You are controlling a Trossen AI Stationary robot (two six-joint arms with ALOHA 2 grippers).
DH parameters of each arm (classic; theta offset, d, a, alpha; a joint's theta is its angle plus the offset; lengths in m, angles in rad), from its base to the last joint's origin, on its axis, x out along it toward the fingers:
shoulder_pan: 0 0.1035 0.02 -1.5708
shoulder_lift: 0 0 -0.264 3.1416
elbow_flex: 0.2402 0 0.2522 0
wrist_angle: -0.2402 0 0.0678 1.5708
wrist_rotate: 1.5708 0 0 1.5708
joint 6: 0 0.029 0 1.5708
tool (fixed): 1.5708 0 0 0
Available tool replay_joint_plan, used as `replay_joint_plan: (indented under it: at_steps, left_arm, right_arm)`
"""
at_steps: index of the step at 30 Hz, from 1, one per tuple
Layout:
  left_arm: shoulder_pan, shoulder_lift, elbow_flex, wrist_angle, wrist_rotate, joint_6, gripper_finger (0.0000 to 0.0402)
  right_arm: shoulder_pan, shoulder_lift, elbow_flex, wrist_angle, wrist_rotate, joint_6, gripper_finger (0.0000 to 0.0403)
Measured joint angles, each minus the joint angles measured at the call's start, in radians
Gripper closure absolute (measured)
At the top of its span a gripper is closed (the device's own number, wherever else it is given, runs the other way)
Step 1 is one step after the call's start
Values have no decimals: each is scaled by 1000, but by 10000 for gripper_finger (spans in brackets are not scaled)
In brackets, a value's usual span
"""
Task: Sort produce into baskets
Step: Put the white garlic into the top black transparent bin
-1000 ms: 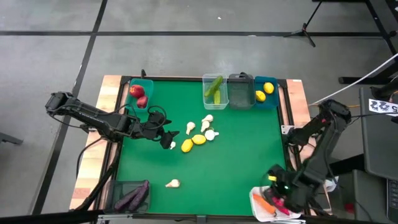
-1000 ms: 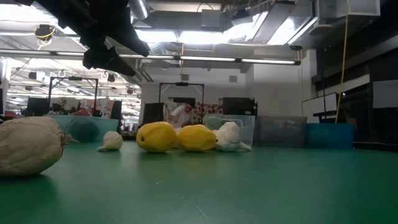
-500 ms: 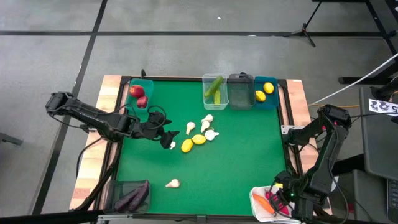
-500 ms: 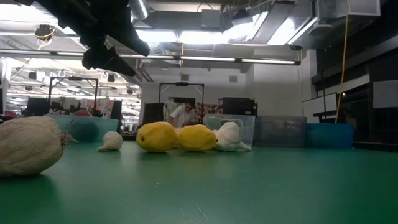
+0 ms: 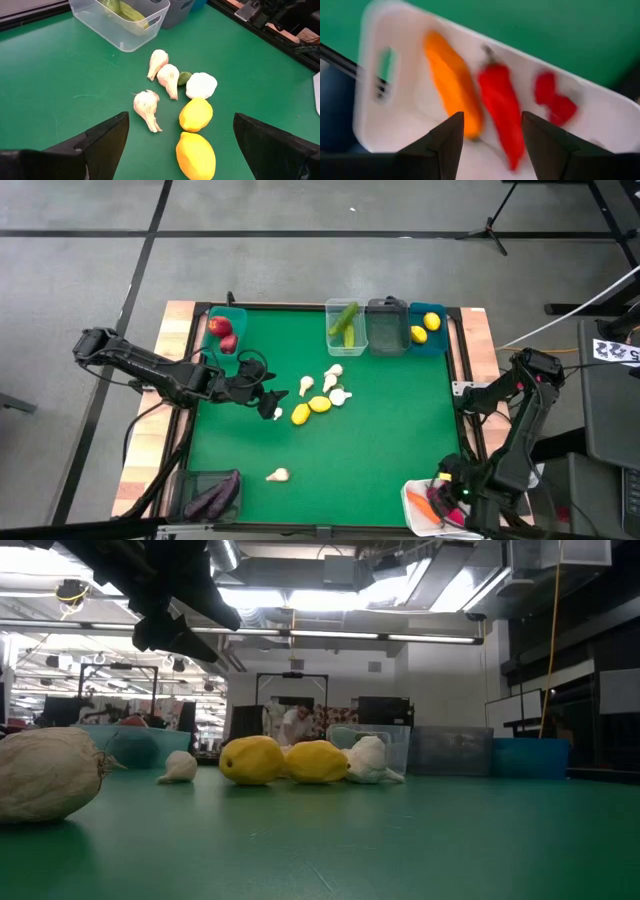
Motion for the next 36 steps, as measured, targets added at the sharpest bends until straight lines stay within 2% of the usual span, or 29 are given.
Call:
replay_joint_plan:
  at_steps: [3,7,16,20,23,26,30,36]
  left_arm:
    - [0,0,0,0,0,0,52]
    - [0,0,0,0,0,0,52]
    - [0,0,0,0,0,9,52]
    - [0,0,0,-1,0,9,52]
    - [0,0,0,-2,0,9,52]
    - [0,0,0,-5,0,9,52]
    - [0,0,0,-7,0,10,52]
    - [1,0,0,-11,-3,10,52]
  right_arm:
    - [-64,-2,0,8,77,-81,205]
    - [-189,-15,0,34,163,-329,207]
    - [-529,-16,0,201,333,-1227,208]
    - [-644,-13,0,284,324,-1598,199]
    - [-699,-5,0,331,339,-1799,174]
    - [-752,9,1,379,342,-1914,139]
    - [-824,39,2,410,338,-1973,96]
    - [-928,133,1,486,243,-2094,77]
